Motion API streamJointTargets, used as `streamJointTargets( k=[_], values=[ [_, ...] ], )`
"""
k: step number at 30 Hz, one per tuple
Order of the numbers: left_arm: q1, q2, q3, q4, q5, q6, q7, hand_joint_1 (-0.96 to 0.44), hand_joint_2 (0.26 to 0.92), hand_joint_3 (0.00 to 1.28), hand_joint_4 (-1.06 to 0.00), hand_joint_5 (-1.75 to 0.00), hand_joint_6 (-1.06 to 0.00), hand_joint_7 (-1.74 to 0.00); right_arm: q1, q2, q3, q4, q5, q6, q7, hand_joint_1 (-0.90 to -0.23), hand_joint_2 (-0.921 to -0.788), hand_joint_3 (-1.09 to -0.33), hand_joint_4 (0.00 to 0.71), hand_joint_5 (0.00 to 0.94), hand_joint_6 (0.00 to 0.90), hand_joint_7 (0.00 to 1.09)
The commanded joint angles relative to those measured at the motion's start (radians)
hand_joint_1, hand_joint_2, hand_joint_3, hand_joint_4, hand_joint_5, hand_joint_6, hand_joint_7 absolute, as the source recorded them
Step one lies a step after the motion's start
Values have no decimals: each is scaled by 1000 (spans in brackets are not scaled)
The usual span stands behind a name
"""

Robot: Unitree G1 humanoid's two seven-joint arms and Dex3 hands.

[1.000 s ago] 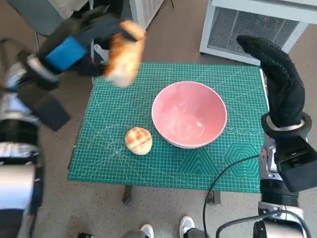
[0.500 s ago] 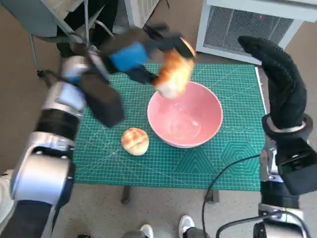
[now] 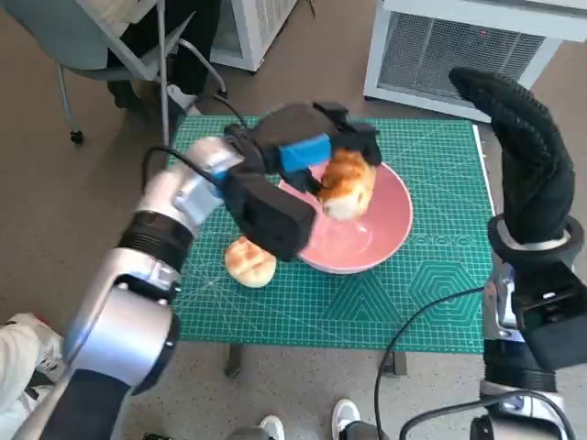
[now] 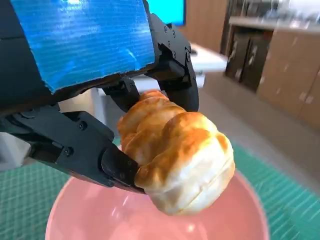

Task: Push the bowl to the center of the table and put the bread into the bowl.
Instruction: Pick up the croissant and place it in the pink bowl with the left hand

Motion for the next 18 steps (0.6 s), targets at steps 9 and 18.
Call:
streamJointTargets(
  k=[9,18],
  values=[
    [1,-19,19,8,-42,213,-279,-155,853,56,-93,-85,-139,-393,41,-5,-4,-29,-33,17,-22,-585,-921,-811,274,0,-1,640],
    [47,47,57,-79,-82,135,-289,-383,853,29,-16,-9,-46,-298,43,1,1,-40,-36,28,-27,-584,-921,-811,274,0,-1,632]
  ],
)
